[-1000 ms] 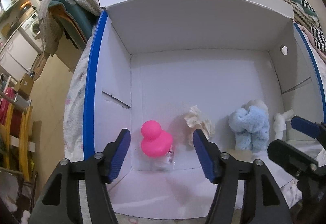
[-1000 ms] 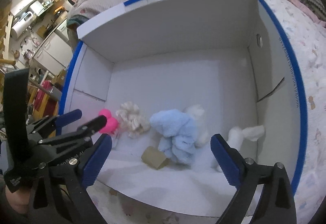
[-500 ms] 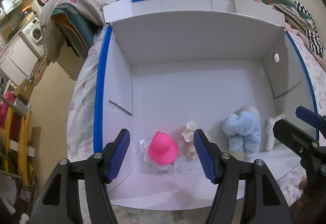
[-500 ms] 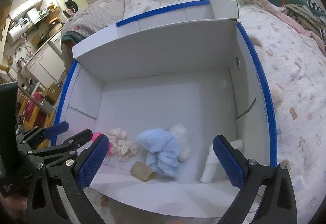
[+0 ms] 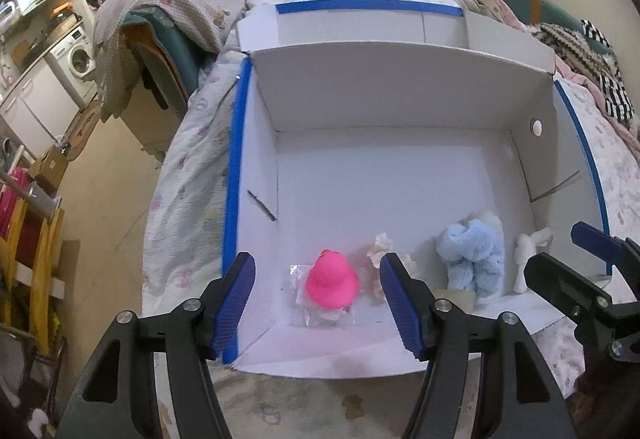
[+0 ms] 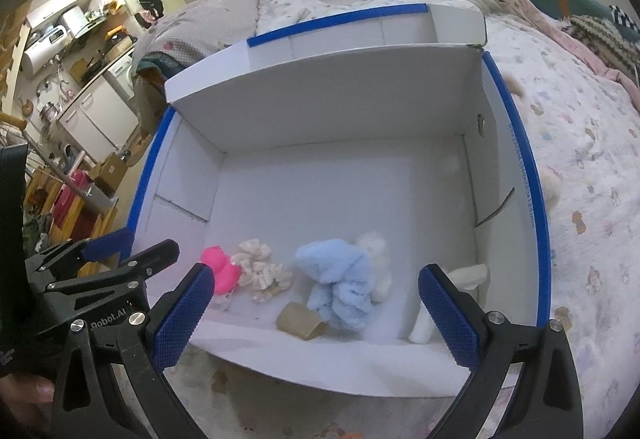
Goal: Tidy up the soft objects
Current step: 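Withdraw both open tools from the box toward the bed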
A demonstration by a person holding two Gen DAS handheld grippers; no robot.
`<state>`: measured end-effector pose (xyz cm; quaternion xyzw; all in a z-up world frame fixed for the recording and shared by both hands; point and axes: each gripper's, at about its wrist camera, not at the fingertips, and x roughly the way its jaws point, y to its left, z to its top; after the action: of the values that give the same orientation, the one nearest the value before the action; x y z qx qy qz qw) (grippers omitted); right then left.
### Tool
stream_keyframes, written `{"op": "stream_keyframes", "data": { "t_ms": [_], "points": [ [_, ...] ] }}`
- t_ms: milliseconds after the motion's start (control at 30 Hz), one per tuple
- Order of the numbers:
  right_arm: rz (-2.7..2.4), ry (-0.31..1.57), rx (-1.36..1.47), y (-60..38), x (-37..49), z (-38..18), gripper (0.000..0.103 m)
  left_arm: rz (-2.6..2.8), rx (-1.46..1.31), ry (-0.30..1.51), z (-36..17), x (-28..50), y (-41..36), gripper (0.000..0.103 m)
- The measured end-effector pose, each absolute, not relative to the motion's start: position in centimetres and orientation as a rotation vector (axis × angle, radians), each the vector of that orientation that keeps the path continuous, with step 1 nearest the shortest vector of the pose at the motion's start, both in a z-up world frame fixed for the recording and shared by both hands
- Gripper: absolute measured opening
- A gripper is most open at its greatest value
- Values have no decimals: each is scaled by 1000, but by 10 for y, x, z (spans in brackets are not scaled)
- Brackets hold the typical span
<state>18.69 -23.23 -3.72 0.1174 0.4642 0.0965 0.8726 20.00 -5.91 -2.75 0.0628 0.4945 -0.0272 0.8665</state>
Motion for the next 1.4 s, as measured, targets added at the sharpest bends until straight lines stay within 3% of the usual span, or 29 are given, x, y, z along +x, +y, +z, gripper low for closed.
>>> {"op": "stream_keyframes", "data": {
  "t_ms": [500,867,1167,1233,1400],
  "points": [
    [268,1006,301,-219,146,-30,103,-28,46,1057,-18,163,-26,62],
    [276,1128,245,-199,125,-63,103,-13,19,1134,-38,138,-19,62],
    [224,1214,354,-218,129,-100,103,29,-22,1138,-48,143,-3,62],
    [234,1224,368,-218,131,-104,93,54,-41,1156,-51,146,3,62],
    [278,1246,327,-203,136,-117,81,60,-74,1176,-56,149,9,62]
  ]
}}
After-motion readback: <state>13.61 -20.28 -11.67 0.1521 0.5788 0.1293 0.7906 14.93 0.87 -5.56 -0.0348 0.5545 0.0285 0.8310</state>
